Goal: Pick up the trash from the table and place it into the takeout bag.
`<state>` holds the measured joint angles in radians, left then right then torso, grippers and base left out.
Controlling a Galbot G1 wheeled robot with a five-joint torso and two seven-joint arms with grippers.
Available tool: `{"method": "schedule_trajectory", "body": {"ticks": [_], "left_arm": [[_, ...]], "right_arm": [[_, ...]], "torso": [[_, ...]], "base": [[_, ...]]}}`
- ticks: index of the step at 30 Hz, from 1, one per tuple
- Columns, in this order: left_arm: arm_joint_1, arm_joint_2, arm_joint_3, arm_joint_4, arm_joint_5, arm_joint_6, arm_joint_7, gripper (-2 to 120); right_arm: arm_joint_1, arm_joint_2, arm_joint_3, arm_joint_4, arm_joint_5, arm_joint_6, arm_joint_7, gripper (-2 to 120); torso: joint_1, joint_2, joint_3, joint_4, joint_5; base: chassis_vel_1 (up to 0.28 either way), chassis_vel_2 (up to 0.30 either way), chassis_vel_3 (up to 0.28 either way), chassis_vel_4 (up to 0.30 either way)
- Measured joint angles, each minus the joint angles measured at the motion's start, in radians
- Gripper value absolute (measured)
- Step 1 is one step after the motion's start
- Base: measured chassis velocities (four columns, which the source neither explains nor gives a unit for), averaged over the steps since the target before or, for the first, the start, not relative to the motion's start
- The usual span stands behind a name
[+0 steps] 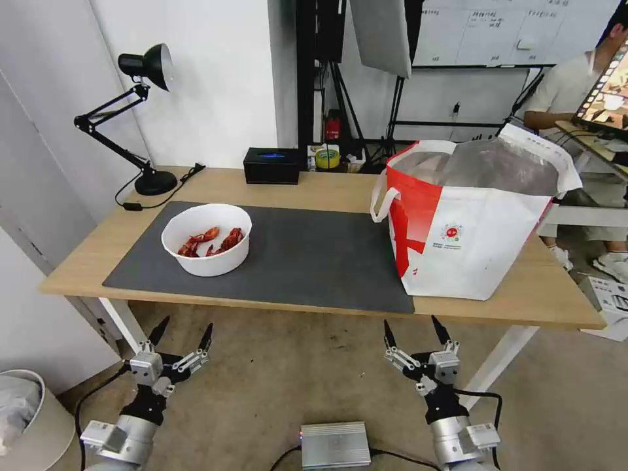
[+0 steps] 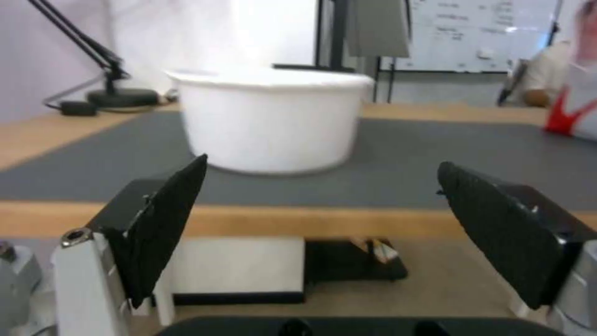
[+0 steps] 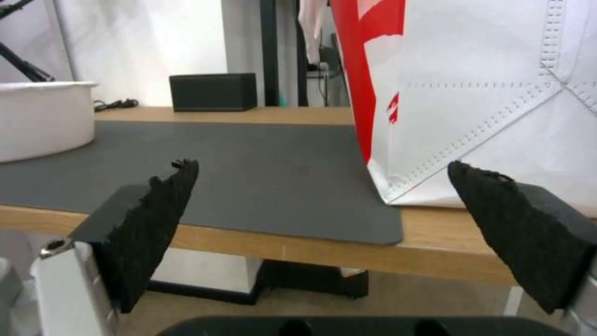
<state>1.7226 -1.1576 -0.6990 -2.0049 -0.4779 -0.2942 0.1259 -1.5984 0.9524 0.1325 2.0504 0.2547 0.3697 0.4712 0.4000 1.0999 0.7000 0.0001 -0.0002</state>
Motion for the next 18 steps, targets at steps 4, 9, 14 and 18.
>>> {"method": "schedule_trajectory", "body": {"ticks": [4,9,14,18], "left_arm": [[-0.022,0.088,-0.069,-0.066,-0.093,0.124,-0.065,100],[-0.084,0.291,-0.190,-0.129,-0.346,0.335,-0.202,100],[-0.133,0.436,-0.273,-0.132,-0.590,0.512,-0.265,100],[-0.221,0.571,-0.267,-0.072,-0.777,0.606,-0.301,100]], "right_arm": [[0.000,0.000,0.000,0.000,0.000,0.000,0.000,100],[0.000,0.000,0.000,0.001,0.001,-0.001,0.001,100],[0.000,0.000,0.000,0.001,0.001,-0.001,0.000,100],[0.000,0.000,0.000,0.001,0.001,-0.001,0.001,100]], "torso": [[0.000,0.000,0.000,0.0001,-0.0001],[0.000,0.000,0.000,-0.0001,0.0000],[0.000,0.000,0.000,-0.0001,0.0005],[0.000,0.000,0.000,-0.0001,0.0004]], "base": [[0.000,0.000,0.000,0.000],[0.000,0.000,0.000,0.000],[0.000,0.000,0.000,0.000],[0.000,0.000,0.000,0.000]]}}
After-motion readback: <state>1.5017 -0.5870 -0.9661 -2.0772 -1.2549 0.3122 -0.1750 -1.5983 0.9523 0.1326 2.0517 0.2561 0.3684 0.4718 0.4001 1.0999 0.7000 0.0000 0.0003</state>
